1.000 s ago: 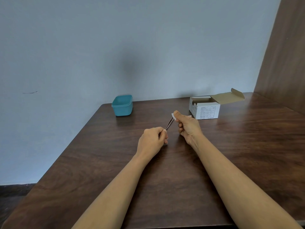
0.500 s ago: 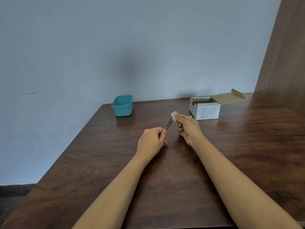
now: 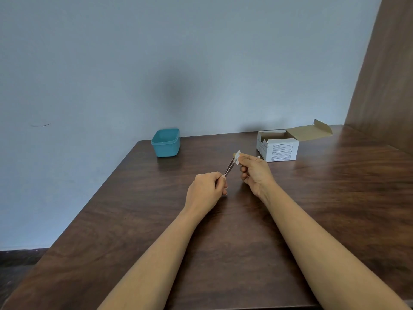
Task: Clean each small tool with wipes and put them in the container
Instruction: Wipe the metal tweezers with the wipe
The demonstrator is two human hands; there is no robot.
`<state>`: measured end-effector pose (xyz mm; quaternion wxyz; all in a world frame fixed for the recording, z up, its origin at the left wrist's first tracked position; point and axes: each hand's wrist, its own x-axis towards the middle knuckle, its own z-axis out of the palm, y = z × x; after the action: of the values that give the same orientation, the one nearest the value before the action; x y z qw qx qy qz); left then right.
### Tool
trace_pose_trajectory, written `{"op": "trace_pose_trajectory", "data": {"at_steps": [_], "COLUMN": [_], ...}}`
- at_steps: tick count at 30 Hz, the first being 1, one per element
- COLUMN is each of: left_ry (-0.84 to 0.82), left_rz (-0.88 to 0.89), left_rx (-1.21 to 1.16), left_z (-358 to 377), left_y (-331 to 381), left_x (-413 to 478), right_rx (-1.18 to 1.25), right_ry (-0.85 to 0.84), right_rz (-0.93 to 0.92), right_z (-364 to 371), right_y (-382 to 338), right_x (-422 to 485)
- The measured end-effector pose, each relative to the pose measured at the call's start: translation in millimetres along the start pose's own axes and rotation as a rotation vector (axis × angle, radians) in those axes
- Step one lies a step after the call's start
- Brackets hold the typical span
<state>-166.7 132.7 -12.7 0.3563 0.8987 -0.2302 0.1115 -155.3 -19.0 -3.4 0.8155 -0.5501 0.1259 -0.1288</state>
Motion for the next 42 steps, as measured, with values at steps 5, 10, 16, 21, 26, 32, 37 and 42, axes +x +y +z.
{"op": "trace_pose_trajectory", "data": {"at_steps": [5, 10, 16, 21, 26, 32, 37, 42], "left_ry": [-0.003, -0.002, -0.004, 0.002, 0.012, 0.005, 0.013, 0.034], "left_rz": [0.003, -0.002, -0.003, -0.001, 0.003, 0.003, -0.019, -0.044], "left_rx": [-0.004, -0.004, -0.008, 0.005, -0.001, 0.004, 0.021, 0.054], "left_z": [-0.7, -0.5, -0.8, -0.5, -0.4, -0.4, 0.3, -2.0], "left_y": [0.9, 1.5, 1.1, 0.7, 1.4, 2.4, 0.7, 2.0], "left_x": [0.0, -0.1, -0.4, 0.0, -0.8, -1.1, 0.6, 0.2], "right_rx": [0.044, 0.059, 0.025, 0.027, 0.004, -0.033, -0.138, -0.078], "right_ry": [0.012, 0.031, 0.021, -0.023, -0.031, -0.011, -0.040, -0.077], "right_rz": [-0.004, 0.001, 0.000, -0.007, -0.020, -0.010, -0.065, -0.074], "right_z": [-0.1, 0.8, 1.8, 1.2, 2.4, 3.6, 6.6, 6.6], "right_y": [-0.4, -0.1, -2.2, 2.2, 4.8, 2.7, 6.1, 5.1], "right_x": [-2.3, -3.8, -3.8, -1.4, -4.9, -5.7, -7.1, -7.6]}}
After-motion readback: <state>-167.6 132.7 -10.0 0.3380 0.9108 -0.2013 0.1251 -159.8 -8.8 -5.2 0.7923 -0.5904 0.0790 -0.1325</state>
